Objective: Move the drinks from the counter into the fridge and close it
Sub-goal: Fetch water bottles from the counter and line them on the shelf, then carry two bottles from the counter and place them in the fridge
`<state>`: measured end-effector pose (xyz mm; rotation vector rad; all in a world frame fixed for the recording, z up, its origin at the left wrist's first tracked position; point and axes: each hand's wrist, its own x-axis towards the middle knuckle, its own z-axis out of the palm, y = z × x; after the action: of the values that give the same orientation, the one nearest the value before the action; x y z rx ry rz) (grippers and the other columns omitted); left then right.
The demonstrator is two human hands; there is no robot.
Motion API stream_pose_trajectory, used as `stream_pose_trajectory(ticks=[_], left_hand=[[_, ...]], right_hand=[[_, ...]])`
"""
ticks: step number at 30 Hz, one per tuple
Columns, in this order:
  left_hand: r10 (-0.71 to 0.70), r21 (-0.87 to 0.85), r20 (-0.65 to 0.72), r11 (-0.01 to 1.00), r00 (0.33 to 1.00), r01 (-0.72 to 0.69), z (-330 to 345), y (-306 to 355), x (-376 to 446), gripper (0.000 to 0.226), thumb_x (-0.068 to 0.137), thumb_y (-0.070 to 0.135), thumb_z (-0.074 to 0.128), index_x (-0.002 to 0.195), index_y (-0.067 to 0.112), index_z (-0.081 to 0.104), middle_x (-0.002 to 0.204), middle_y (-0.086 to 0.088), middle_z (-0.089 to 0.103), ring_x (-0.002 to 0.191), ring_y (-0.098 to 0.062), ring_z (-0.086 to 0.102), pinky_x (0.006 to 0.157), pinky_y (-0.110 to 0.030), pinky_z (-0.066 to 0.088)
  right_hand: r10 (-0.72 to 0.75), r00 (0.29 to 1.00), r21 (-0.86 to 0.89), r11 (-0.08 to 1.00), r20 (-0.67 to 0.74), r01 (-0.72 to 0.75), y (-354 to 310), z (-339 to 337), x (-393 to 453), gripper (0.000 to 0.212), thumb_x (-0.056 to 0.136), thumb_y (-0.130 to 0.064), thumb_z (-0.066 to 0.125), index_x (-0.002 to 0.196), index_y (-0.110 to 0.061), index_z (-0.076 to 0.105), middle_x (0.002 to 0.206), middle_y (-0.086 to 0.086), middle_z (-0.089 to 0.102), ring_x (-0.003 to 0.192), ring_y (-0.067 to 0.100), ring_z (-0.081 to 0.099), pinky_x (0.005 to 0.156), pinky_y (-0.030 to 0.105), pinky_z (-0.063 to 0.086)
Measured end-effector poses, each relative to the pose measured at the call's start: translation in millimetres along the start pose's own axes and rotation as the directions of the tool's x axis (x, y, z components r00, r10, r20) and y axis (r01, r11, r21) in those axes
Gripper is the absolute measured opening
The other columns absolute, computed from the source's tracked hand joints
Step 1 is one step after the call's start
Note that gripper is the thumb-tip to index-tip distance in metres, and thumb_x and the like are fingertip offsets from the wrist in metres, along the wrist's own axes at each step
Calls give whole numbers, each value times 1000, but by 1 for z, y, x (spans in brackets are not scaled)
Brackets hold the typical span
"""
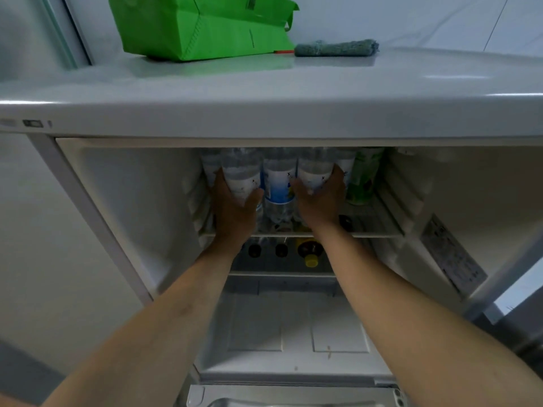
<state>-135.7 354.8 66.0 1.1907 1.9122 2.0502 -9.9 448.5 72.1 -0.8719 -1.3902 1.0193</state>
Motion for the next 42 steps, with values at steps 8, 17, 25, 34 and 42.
stream_pose_trajectory(ticks=[8, 17, 25, 34, 42], left_hand=[[29, 144, 1, 989, 1000, -29, -9, -11, -11, 90, 73, 12, 85, 148, 13, 35, 145, -8, 49, 132, -22, 50, 103, -48, 48], [12, 151, -2, 989, 1000, -12, -3, -16, -12, 91, 76, 15, 83, 151, 14, 31, 148, -11, 43, 136, -22, 46, 108, -47, 44], [13, 151, 12, 988, 1000, -15, -6, -18, -17, 93, 77, 14, 82, 152, 16, 27, 150, -8, 39, 137, -23, 44, 109, -48, 43], [-104, 71, -12, 992, 994, 105, -18, -30, -45, 86, 84, 14, 76, 150, 33, 26, 142, -10, 47, 121, -28, 55, 97, -48, 53], [-53, -133, -105, 990, 993, 38, -19, -34, -77, 48, 87, 2, 65, 130, 16, 48, 101, 23, 57, 85, 1, 58, 74, -12, 48]], right_hand=[[41, 996, -234, 972, 78, -21, 17, -21, -13, 73, 86, -26, 76, 148, -25, 35, 142, 3, 52, 124, 16, 58, 102, 36, 51], [44, 999, -280, 959, 20, -37, 20, -10, -9, 79, 87, -25, 75, 152, -24, 31, 146, 8, 47, 129, 22, 54, 105, 43, 49], [91, 996, -224, 971, -1, -88, 23, -9, -16, 76, 82, -24, 79, 146, -19, 38, 140, 7, 50, 123, 20, 57, 101, 45, 52], [-19, 999, -268, 963, -33, 10, 29, -14, -38, 65, 88, -20, 73, 144, -18, 41, 143, 5, 48, 130, 20, 50, 104, 45, 49], [-88, 994, -324, 944, -62, 63, 29, -21, -61, 46, 88, -18, 70, 131, -19, 53, 127, 3, 60, 110, 16, 60, 87, 28, 51]])
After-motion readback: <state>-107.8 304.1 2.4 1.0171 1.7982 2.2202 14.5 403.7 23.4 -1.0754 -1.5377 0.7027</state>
